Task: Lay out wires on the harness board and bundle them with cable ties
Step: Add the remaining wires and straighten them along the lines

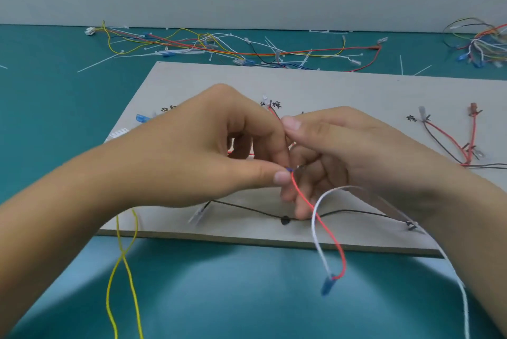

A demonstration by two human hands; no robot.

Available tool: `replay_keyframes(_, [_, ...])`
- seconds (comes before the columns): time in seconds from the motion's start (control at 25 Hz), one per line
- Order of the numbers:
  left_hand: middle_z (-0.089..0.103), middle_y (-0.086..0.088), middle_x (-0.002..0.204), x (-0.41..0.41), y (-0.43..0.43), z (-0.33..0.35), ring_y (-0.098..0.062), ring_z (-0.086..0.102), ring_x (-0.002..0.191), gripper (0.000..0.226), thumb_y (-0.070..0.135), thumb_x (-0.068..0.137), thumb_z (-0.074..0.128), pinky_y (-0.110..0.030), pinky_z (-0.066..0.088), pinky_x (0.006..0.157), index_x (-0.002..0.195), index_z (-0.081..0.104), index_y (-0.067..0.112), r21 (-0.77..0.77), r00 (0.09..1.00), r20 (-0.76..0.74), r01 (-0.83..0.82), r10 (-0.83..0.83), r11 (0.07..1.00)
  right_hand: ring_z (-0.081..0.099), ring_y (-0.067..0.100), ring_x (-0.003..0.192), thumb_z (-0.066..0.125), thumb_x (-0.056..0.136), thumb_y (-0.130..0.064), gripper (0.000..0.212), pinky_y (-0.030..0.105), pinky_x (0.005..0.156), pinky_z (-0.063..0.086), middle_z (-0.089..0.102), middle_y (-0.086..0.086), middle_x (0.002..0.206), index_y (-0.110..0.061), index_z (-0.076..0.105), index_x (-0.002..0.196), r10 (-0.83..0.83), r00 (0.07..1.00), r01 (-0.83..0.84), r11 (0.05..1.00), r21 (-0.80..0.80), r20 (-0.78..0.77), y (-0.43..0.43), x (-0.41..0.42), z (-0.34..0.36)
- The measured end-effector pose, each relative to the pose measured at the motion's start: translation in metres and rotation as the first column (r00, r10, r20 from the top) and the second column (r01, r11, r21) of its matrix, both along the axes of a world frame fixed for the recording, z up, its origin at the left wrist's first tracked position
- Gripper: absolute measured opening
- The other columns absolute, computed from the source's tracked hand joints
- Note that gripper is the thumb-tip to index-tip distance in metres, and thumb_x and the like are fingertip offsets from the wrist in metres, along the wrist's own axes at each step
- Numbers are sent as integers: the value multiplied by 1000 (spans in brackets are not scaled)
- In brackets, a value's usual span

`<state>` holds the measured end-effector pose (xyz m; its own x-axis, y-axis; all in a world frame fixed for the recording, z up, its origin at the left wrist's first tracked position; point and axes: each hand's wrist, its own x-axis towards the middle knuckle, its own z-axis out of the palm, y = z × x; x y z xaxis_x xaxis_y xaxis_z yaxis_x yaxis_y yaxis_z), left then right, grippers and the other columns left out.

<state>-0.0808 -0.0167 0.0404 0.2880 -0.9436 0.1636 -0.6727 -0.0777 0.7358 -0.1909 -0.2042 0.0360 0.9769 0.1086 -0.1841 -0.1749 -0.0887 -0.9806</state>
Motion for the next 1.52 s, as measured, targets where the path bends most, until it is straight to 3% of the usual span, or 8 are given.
replay_keyframes(0.24, [60,-14,60,11,-7,-12,-27,48,54,8,29,84,79,-34,36,49,79,77,24,-39,991,-86,-111,107,993,66,27,48,79,82,-19,35,31,42,52,72,18,73,-16,66,114,86,988,-102,987,-126,-127,-25,-5,9])
replay_keyframes(0.6, [53,-9,55,11,-3,-25,-26,43,51,8,25,85,76,-28,32,47,78,76,19,-26,981,-145,-137,131,990,66,23,43,86,72,-21,23,28,42,52,72,19,64,-5,76,85,107,994,-103,978,-179,12,-54,-18,27])
replay_keyframes(0.76, [55,-17,57,8,-3,-25,-29,42,51,8,25,85,77,-28,31,46,79,76,21,-45,978,-162,-141,132,989,71,19,62,77,89,-16,9,30,67,57,78,6,78,-9,76,95,632,771,-631,775,36,-78,-46,-22,32])
replay_keyframes(0.92, [67,-9,66,2,-6,-28,-33,58,61,8,23,84,77,-38,42,51,80,78,16,-47,985,-128,-124,117,991,55,-8,72,61,93,-6,18,12,70,46,53,-6,74,-21,55,84,828,543,-839,532,-114,-139,-20,-20,19])
replay_keyframes(1.0, [65,1,70,0,-8,-30,-27,54,62,8,22,84,79,-31,41,55,80,79,15,-93,990,-81,-127,120,987,63,1,67,64,95,-20,12,18,65,51,66,-5,71,-19,70,85,713,674,-739,652,-170,-194,-22,-20,24])
replay_keyframes(1.12, [52,9,71,-3,-10,-29,-15,48,62,6,24,81,82,-20,36,58,81,82,18,-172,986,7,-163,166,972,61,11,42,83,78,-45,31,17,40,41,68,2,57,-16,71,73,123,992,-115,902,-416,-9,-33,-16,27])
replay_keyframes(1.32, [58,7,61,-7,-13,-33,-12,46,55,4,18,84,79,-15,32,56,81,81,16,-218,979,62,-178,196,960,67,21,49,86,79,-34,23,24,38,39,75,3,85,-22,72,92,-15,999,26,928,-372,34,-12,-5,4])
replay_keyframes(1.52, [63,3,64,-7,-11,-39,-16,53,57,3,22,85,81,-19,36,55,84,80,24,-133,977,54,-199,208,971,59,19,44,83,82,-9,10,28,40,45,70,13,65,-13,74,84,-74,997,70,957,-281,-2,-14,1,-5])
